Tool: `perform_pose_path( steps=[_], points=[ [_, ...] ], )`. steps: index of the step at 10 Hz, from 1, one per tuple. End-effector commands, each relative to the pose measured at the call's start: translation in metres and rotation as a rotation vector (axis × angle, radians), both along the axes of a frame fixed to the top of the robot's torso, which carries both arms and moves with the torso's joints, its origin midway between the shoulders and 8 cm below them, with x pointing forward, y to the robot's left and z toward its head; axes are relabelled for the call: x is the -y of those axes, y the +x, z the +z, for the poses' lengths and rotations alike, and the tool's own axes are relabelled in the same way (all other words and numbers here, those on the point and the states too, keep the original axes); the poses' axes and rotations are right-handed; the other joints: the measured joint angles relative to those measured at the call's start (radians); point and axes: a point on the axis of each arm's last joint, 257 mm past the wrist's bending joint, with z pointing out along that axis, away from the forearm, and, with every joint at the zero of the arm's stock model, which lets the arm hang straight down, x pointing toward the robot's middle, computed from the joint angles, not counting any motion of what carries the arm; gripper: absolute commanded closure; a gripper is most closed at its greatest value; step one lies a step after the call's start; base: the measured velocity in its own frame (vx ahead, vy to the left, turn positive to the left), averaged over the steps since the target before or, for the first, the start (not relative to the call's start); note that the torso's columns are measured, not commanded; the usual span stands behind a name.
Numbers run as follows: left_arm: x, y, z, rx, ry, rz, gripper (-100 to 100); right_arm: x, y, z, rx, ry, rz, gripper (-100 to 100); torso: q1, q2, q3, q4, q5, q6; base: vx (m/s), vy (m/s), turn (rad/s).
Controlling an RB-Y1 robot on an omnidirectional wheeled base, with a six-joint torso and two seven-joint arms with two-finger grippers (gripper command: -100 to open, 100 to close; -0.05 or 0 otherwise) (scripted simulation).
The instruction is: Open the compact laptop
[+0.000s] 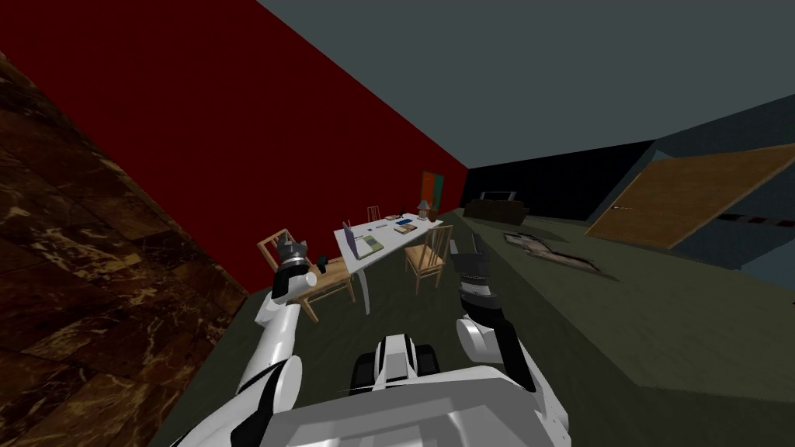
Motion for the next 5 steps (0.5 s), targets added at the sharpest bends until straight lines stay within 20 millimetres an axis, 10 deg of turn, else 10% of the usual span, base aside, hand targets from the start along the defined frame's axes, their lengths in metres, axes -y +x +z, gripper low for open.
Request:
perform_pose_path(
  steps=[1, 5],
  points=[
    [-0.006, 0.021, -0.023, -0.033, -0.096, -0.006, -100, 0.000, 0.000, 0.000, 0.000, 0.000, 0.000, 0, 0.005, 0.002, 0.001, 0.000, 0.001, 0.000, 0.018, -0.121, 0.075],
    [-0.006, 0.045, -0.051, -0.068, -0.207, -0.021, -100, 0.000, 0.000, 0.000, 0.000, 0.000, 0.000, 0, 0.006, 0.001, 0.000, 0.000, 0.002, 0.000, 0.040, -0.125, 0.071]
  ],
)
